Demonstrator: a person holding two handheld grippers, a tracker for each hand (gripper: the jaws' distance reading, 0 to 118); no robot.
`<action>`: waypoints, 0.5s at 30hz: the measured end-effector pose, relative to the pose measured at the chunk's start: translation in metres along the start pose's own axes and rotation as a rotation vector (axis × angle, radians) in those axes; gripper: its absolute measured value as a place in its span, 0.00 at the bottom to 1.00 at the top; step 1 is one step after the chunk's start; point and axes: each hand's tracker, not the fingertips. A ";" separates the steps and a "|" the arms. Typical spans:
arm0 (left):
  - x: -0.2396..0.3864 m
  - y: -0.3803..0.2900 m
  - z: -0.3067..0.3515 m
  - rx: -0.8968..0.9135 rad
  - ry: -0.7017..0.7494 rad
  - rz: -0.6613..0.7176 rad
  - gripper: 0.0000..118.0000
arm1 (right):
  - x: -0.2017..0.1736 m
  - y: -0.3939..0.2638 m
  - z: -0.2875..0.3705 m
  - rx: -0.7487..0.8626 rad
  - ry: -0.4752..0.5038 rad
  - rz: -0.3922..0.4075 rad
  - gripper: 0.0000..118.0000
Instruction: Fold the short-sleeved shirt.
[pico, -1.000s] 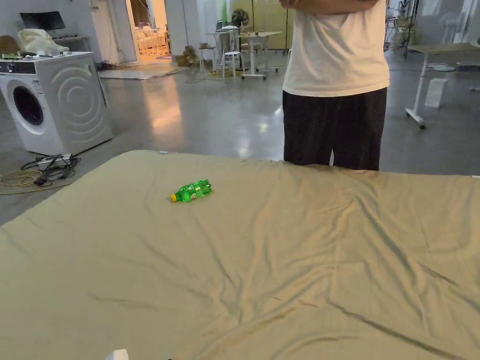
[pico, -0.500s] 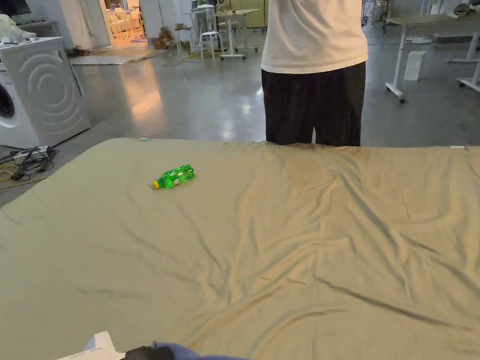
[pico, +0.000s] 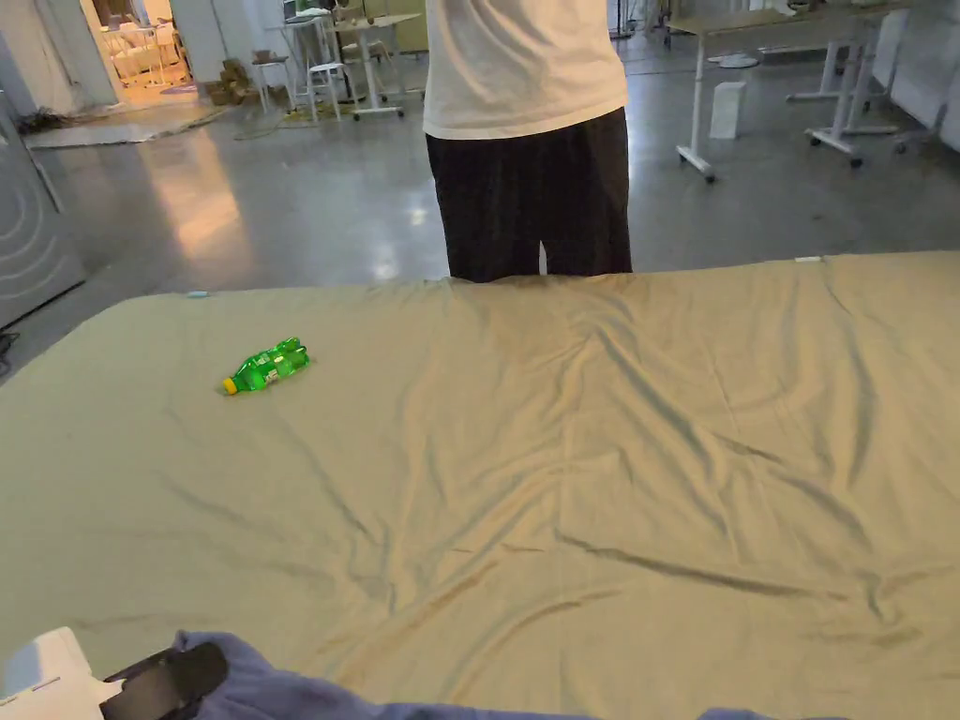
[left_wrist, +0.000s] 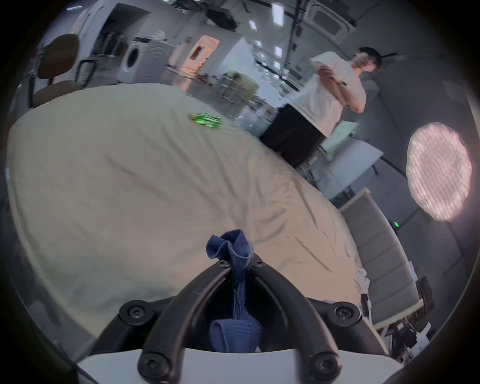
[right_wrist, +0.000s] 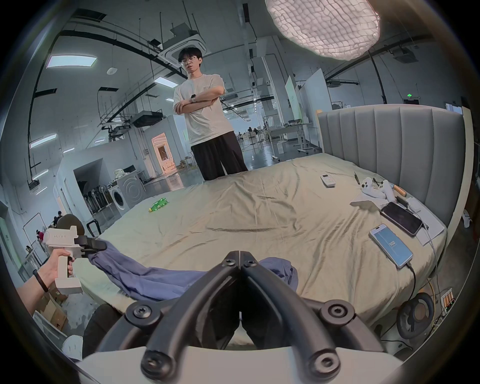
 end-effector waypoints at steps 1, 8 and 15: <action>0.042 -0.014 -0.006 -0.013 -0.015 -0.027 0.07 | -0.001 0.000 0.001 -0.001 0.000 0.003 0.00; 0.133 -0.092 -0.069 -0.182 -0.192 -0.046 0.07 | 0.002 -0.004 0.014 0.014 -0.011 -0.018 0.00; 0.175 -0.145 -0.111 -0.275 -0.196 -0.155 0.07 | 0.013 -0.014 0.024 -0.004 -0.048 -0.053 0.00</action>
